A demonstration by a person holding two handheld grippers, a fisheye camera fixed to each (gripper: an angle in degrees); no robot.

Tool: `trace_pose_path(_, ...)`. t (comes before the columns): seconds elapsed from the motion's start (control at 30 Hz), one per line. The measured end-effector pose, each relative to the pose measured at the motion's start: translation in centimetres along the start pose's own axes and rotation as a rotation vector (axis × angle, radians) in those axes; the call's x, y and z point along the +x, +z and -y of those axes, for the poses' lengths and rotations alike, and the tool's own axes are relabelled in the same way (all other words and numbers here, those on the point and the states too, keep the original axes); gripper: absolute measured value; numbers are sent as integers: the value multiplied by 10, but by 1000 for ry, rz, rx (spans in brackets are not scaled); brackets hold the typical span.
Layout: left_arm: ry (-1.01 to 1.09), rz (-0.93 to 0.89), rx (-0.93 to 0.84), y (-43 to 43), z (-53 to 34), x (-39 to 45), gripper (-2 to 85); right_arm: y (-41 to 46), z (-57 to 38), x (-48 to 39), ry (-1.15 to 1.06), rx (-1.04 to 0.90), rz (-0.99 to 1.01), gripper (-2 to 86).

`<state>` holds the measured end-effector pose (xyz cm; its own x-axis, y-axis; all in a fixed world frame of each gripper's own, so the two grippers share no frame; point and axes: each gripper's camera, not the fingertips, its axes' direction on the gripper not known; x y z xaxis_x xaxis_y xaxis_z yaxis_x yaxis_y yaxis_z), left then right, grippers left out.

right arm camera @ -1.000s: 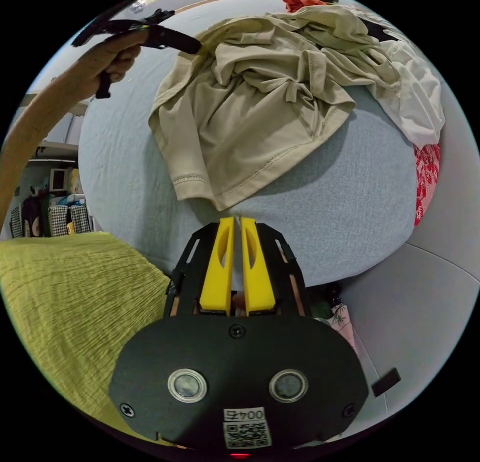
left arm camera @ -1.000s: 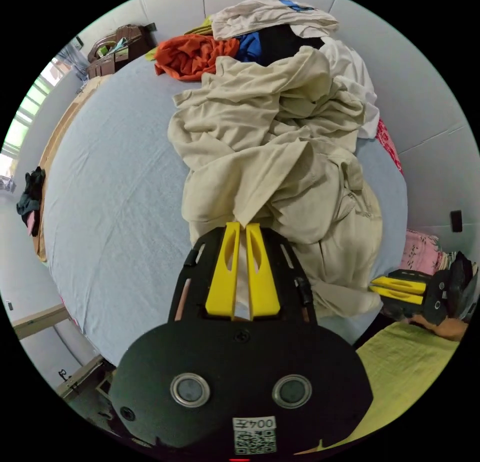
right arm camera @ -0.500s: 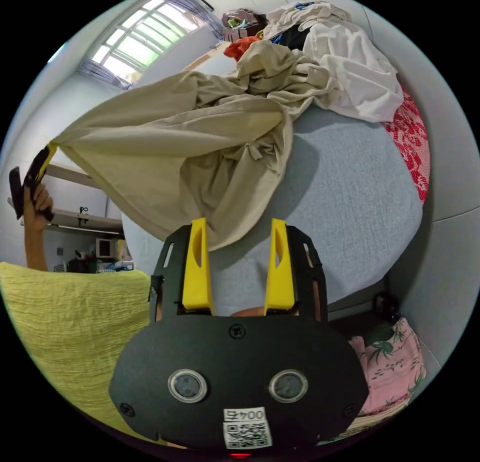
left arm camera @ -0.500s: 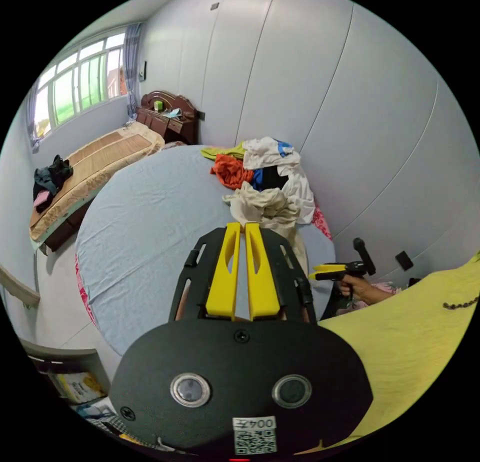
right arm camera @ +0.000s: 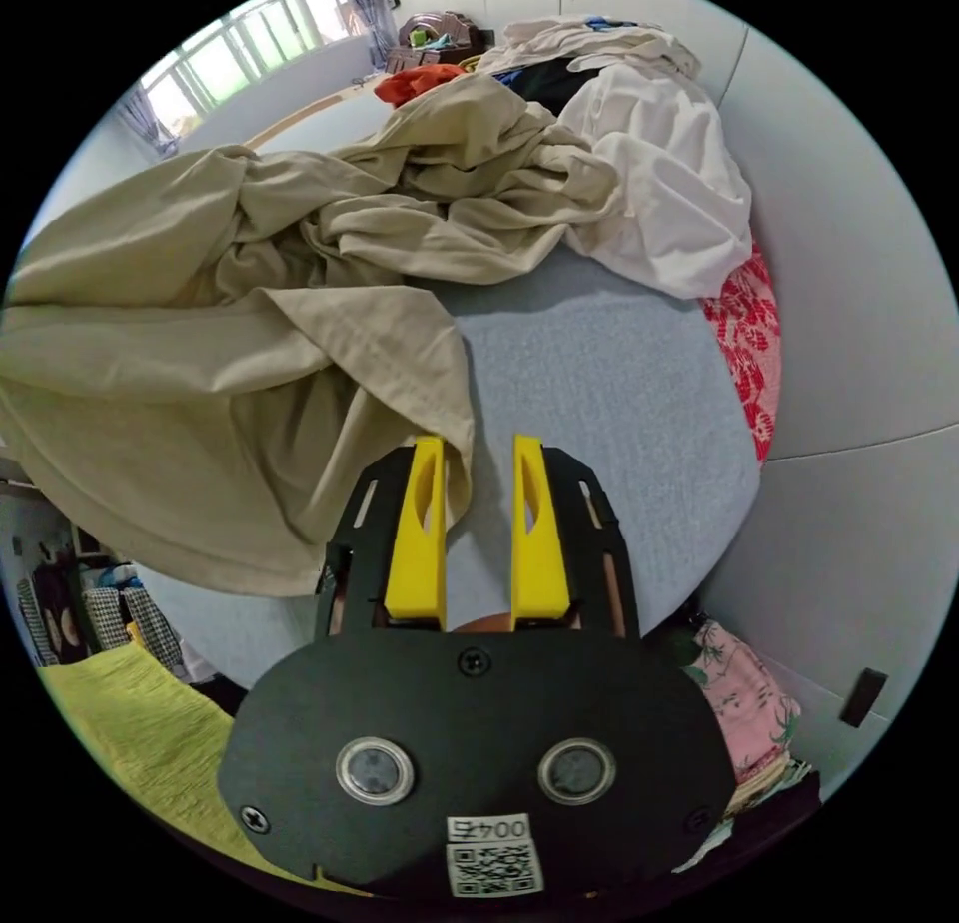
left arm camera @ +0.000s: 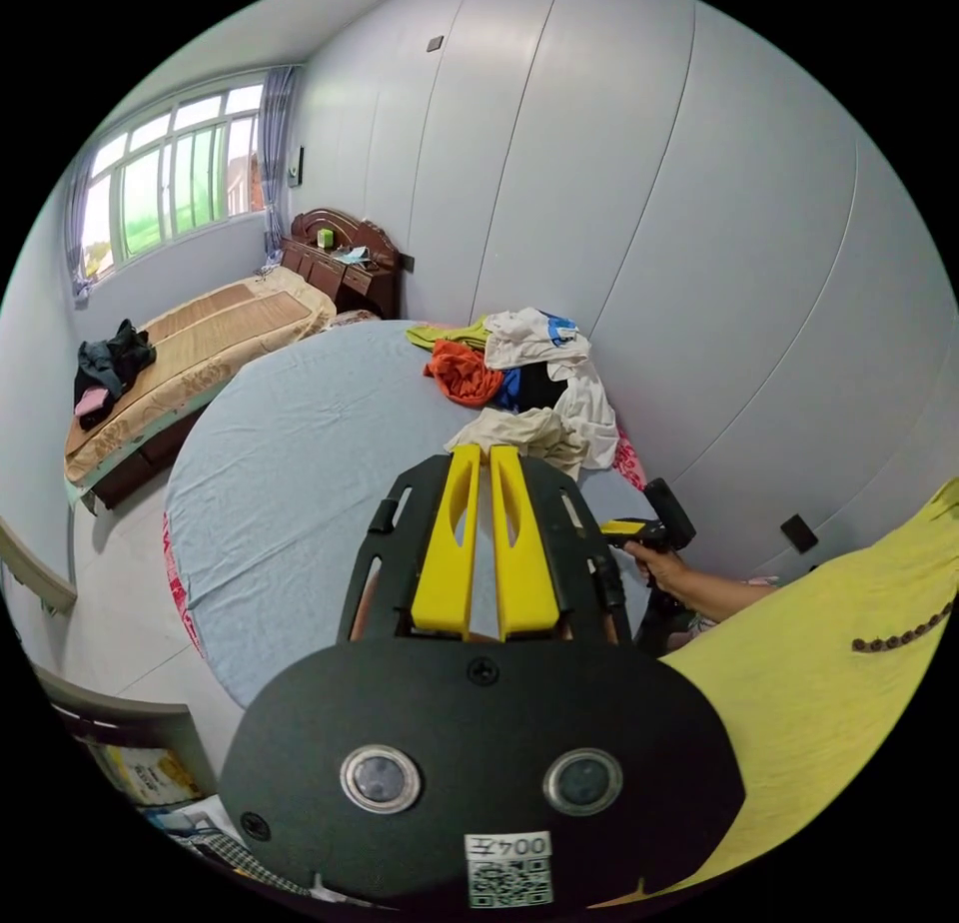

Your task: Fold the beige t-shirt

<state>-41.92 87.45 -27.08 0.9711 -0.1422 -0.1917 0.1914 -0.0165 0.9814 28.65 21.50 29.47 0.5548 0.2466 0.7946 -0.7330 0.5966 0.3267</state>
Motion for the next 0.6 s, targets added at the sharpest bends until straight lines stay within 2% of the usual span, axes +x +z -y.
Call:
trace_pose_path(0.23,-48,4,21,-47,0,-35,18,-32,30,-12,-119,-70,-1,16)
trace_pose_path(0.3,-91,4,52,-73,0,-57,18,-62,36,-7,-110,-31,27,6)
trace_pose_path(0.4,-142,0,100,-119,6,-93,19,-156,57,13,-63,158,114,-3)
trace_pose_path(0.47,-168,-20,145,-154,14,-116,19,-259,81,28,-56,359,184,-5)
trace_pose_path(0.6,-238,-153,327,-251,32,-161,18,-426,106,35,-90,685,253,-6)
